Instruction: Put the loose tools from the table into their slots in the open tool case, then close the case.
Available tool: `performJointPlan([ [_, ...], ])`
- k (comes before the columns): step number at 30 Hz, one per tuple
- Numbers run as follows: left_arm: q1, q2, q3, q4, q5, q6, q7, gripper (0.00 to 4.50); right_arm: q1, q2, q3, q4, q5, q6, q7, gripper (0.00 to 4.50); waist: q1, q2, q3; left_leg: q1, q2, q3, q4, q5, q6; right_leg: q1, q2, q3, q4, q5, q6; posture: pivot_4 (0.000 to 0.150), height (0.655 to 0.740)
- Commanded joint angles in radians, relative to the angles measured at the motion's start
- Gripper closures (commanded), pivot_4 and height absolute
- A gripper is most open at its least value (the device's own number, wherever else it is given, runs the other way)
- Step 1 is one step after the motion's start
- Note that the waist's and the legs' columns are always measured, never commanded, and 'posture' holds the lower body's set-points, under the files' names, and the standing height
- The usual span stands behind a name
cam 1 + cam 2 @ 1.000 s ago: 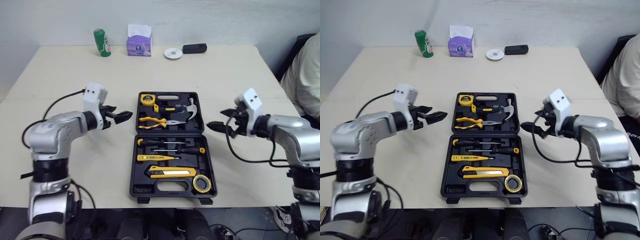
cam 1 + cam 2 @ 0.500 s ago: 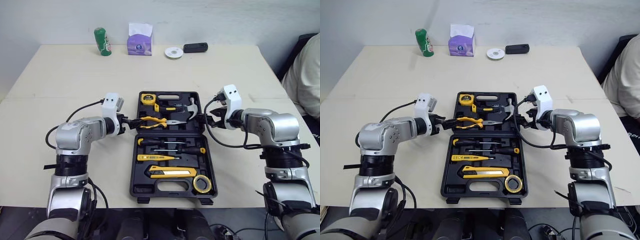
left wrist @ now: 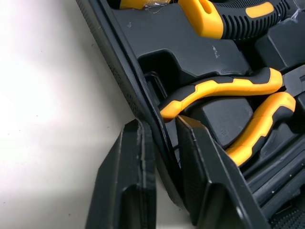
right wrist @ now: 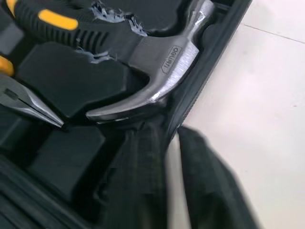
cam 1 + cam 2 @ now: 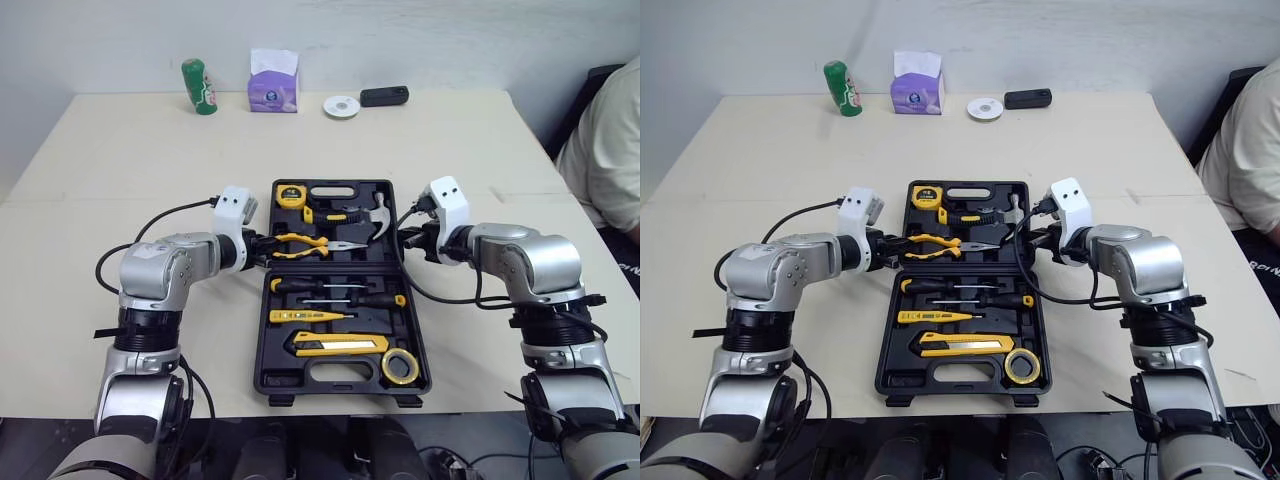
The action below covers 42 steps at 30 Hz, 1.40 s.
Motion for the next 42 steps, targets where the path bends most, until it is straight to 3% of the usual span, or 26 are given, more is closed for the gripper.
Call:
performJointPlan([
  [1, 0.016, 0.000, -0.033, 0.012, 0.009, 0.012, -0.006, 4.17, 0.035, -0.015, -0.020, -0.036, 0.016, 0.050, -0.002, 4.50, 0.003, 0.000, 0.000, 0.000, 0.000, 0.000, 0.000, 0.000, 0.000, 0.000, 0.000, 0.000, 0.000, 0.000, 0.000, 0.150, 0.7278],
  [14, 0.021, -0.031, -0.017, 0.018, 0.016, -0.086, 0.007, 4.24, 0.054, -0.009, -0.017, -0.053, 0.009, 0.024, -0.019, 4.50, 0.004, 0.000, 0.000, 0.000, 0.000, 0.000, 0.000, 0.000, 0.000, 0.000, 0.000, 0.000, 0.000, 0.000, 0.000, 0.150, 0.7278],
  [24, 0.030, -0.067, 0.030, -0.032, 0.018, -0.302, -0.007, 4.32, 0.058, 0.017, -0.018, -0.059, -0.063, -0.271, -0.043, 4.50, 0.004, 0.000, 0.000, -0.004, -0.001, 0.000, 0.000, 0.000, 0.000, -0.004, -0.001, 0.000, 0.001, 0.000, 0.000, 0.150, 0.7278],
  [37, 0.004, -0.026, -0.034, 0.146, 0.196, -0.975, -0.097, 4.50, 0.059, 0.000, 0.011, 0.113, -0.282, -0.913, -0.109, 4.50, 0.004, 0.000, 0.001, -0.016, -0.001, 0.001, 0.001, 0.002, 0.003, -0.015, 0.000, -0.002, 0.001, 0.001, 0.001, 0.150, 0.7278],
  [42, 0.095, 0.017, -0.082, 0.221, 0.322, -1.278, -0.089, 4.50, 0.144, -0.027, 0.049, 0.198, -0.414, -1.233, -0.176, 4.50, 0.003, 0.000, 0.001, -0.018, -0.001, 0.002, 0.001, 0.003, 0.003, -0.018, 0.001, -0.002, 0.000, 0.001, 0.001, 0.150, 0.7278],
])
